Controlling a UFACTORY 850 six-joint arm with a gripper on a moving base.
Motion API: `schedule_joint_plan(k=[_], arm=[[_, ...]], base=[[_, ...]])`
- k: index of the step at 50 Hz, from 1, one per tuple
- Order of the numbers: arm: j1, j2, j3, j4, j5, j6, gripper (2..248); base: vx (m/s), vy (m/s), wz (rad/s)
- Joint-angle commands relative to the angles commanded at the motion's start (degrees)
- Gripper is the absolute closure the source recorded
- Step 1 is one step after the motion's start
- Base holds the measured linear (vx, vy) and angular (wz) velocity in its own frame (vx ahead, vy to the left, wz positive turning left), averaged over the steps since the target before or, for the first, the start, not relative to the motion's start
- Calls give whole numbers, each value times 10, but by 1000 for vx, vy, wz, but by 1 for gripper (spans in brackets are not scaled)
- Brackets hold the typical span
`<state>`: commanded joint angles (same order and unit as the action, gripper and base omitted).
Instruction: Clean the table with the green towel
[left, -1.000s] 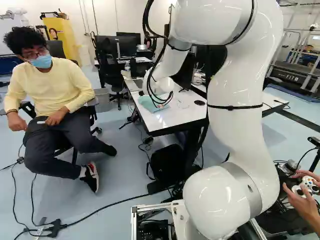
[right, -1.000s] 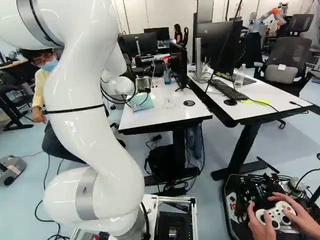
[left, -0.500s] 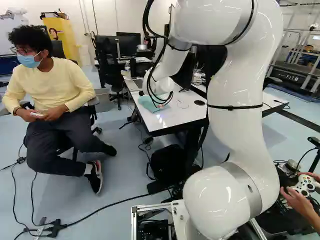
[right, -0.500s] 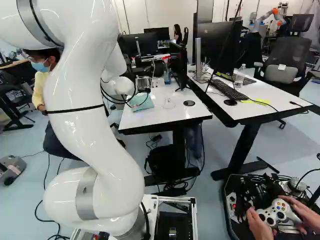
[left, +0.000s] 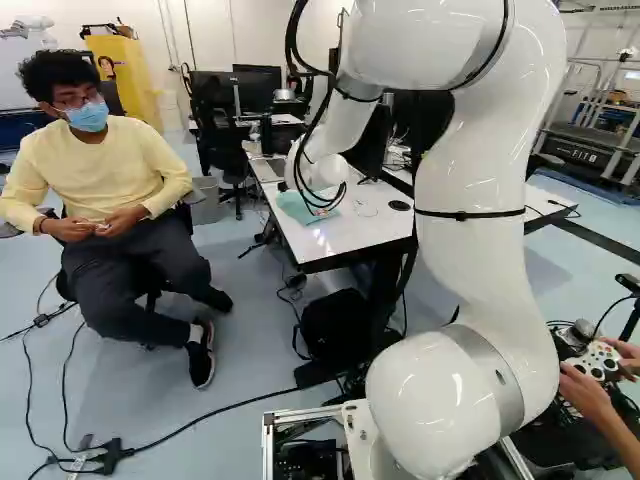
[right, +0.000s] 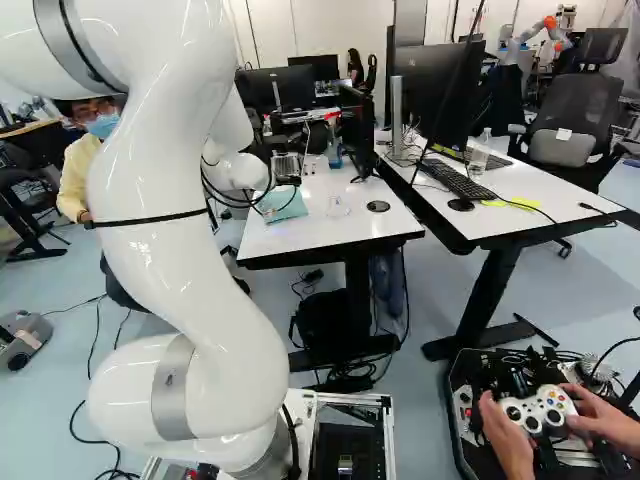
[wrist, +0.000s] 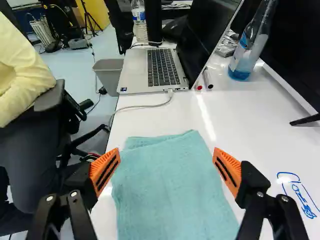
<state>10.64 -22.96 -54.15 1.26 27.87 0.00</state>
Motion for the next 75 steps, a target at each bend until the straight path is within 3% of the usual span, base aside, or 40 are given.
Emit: schedule_joint_plan(k=[75], arm=[[0,0,0,0,0,0,3]], base=[[0,0,0]])
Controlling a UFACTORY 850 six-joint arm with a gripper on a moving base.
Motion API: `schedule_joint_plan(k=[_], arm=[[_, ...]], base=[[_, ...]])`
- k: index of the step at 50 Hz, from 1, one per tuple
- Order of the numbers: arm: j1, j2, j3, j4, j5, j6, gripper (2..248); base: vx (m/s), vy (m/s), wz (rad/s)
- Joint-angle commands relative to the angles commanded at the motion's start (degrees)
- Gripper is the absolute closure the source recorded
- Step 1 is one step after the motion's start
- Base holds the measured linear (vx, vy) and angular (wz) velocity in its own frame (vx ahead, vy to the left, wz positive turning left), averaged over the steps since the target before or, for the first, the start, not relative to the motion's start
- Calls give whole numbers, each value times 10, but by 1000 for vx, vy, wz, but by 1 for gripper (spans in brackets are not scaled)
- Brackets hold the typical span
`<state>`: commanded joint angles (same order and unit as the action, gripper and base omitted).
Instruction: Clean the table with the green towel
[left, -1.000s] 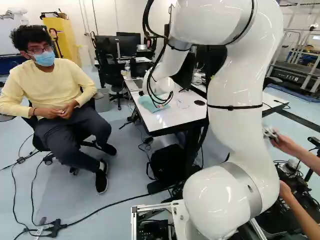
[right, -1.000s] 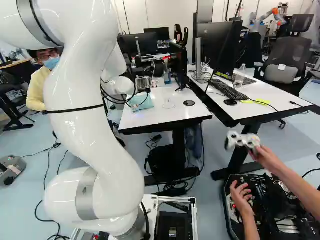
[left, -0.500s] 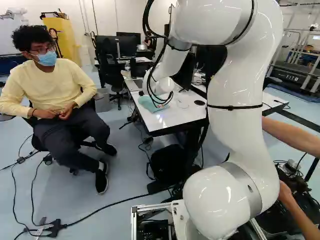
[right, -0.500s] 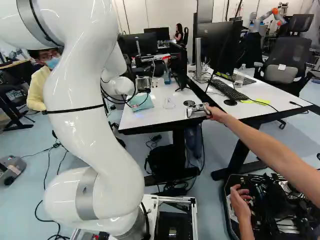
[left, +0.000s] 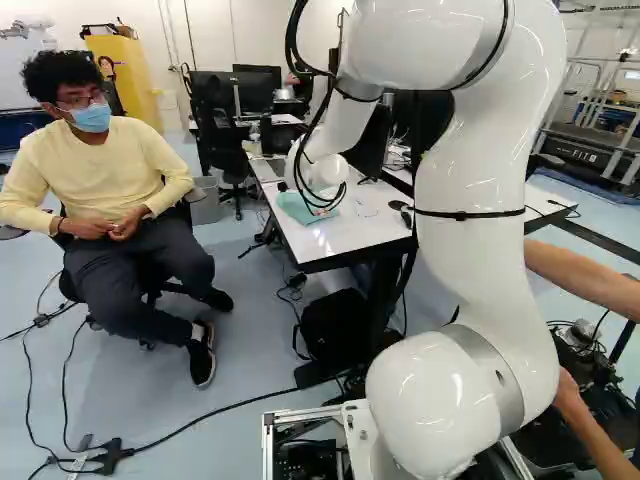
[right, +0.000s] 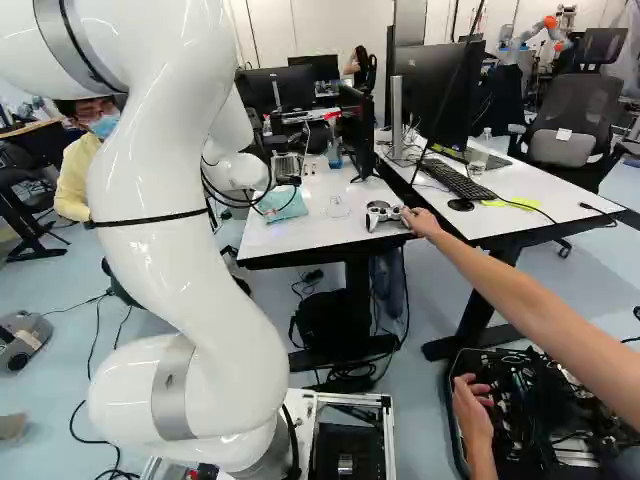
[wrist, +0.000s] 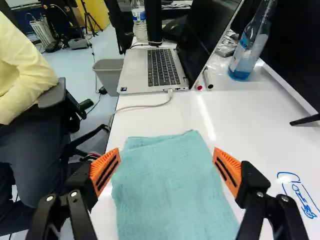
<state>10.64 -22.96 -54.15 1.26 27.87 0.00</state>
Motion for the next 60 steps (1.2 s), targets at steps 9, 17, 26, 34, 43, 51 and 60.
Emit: schedule_joint_plan(k=[9,17,26,34,43,51,60], arm=[[0,0,0,0,0,0,3],[0,0,0,0,0,0,3],[0,0,0,0,0,0,3],[0,0,0,0,0,0,3],[0,0,0,0,0,0,3],[0,0,0,0,0,0,3],[0,0,0,0,0,0,3]], base=[[0,0,0],[0,0,0],[0,0,0],[0,0,0],[0,0,0],[0,0,0],[0,0,0]])
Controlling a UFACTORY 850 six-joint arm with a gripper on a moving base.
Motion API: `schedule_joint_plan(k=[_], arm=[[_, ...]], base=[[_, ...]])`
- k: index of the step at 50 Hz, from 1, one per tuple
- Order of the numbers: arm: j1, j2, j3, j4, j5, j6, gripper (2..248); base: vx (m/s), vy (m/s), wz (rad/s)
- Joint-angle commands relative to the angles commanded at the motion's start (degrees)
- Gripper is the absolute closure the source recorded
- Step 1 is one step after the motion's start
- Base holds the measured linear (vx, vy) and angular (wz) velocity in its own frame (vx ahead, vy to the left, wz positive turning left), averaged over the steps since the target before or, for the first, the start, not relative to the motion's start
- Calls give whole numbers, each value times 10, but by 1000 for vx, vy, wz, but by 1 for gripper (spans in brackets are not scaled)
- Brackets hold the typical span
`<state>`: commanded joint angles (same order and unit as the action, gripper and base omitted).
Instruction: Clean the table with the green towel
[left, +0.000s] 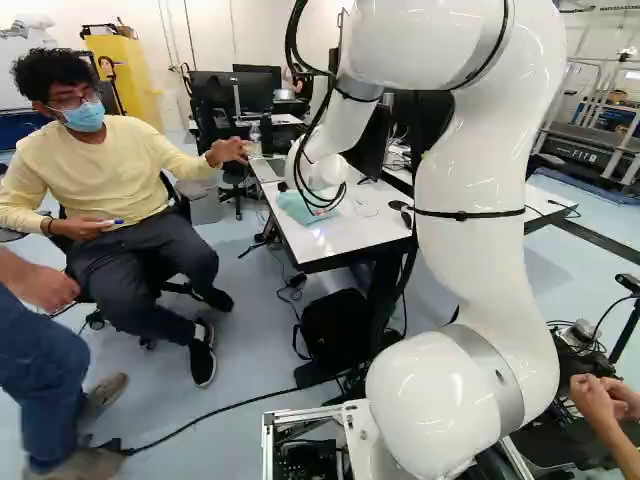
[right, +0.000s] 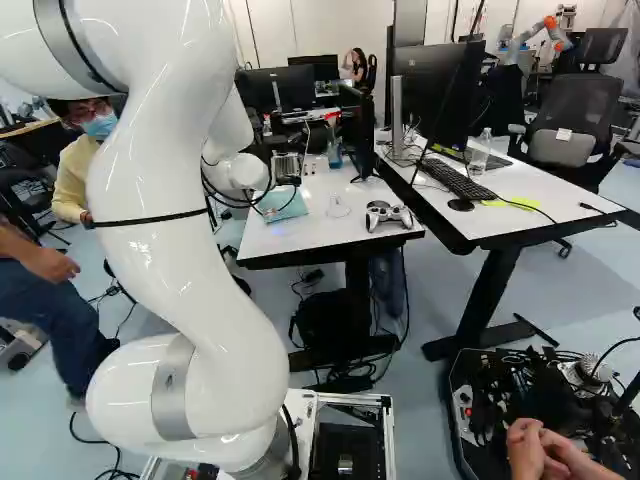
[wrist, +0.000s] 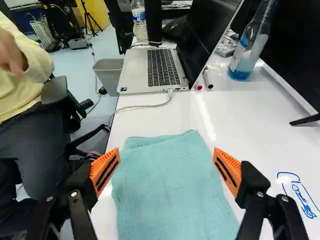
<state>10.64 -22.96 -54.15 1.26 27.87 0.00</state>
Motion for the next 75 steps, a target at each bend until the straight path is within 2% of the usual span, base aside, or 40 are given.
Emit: schedule_joint_plan(k=[75], arm=[[0,0,0,0,0,0,3]], base=[[0,0,0]])
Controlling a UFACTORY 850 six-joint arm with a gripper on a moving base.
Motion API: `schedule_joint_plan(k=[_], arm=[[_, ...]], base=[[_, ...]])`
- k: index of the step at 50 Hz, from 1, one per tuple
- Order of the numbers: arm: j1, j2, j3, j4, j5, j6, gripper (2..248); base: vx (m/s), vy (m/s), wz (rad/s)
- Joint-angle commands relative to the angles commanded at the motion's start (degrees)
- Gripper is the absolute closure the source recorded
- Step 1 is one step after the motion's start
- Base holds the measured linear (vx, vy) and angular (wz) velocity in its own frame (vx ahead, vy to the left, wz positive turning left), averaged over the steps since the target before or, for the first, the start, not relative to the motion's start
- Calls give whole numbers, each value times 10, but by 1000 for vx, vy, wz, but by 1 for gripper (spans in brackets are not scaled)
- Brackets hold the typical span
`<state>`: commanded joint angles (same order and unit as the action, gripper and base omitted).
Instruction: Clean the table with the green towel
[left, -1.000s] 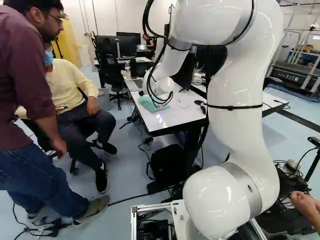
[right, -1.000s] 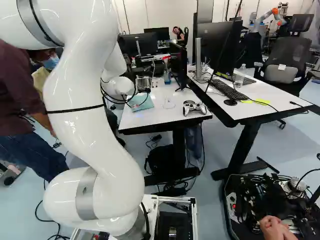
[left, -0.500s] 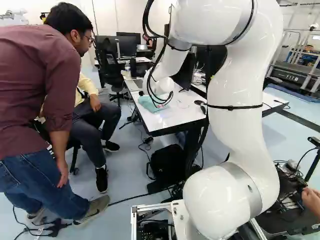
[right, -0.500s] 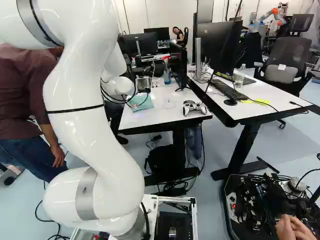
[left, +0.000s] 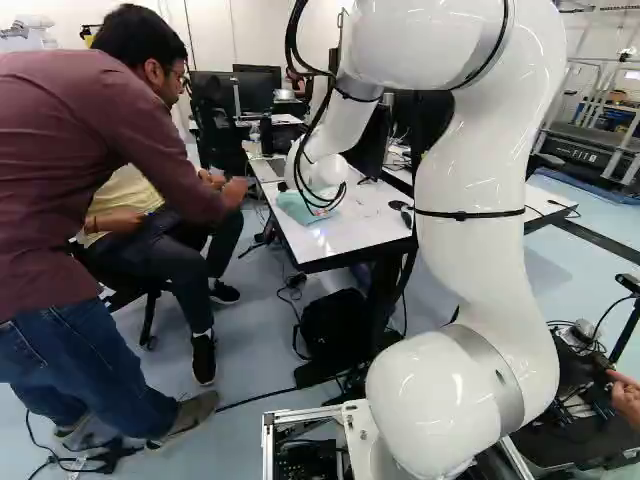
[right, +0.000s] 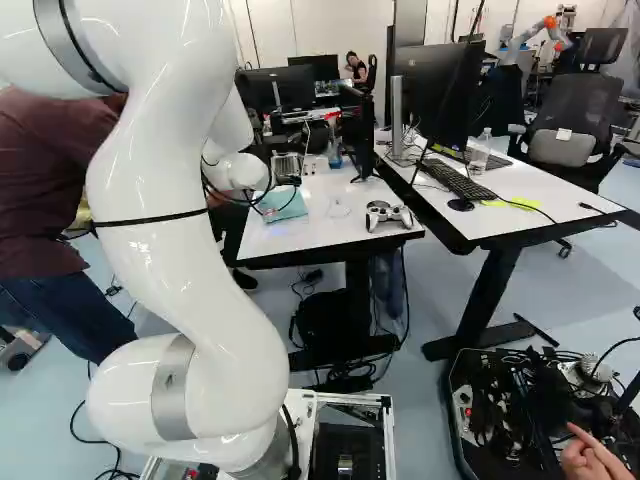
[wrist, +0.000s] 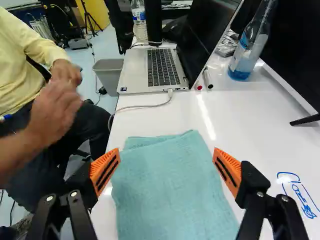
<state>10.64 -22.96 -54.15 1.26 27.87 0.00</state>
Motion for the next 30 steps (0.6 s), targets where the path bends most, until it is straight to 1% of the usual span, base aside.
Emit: schedule_joint_plan(k=[30], arm=[[0,0,0,0,0,0,3]], base=[[0,0,0]])
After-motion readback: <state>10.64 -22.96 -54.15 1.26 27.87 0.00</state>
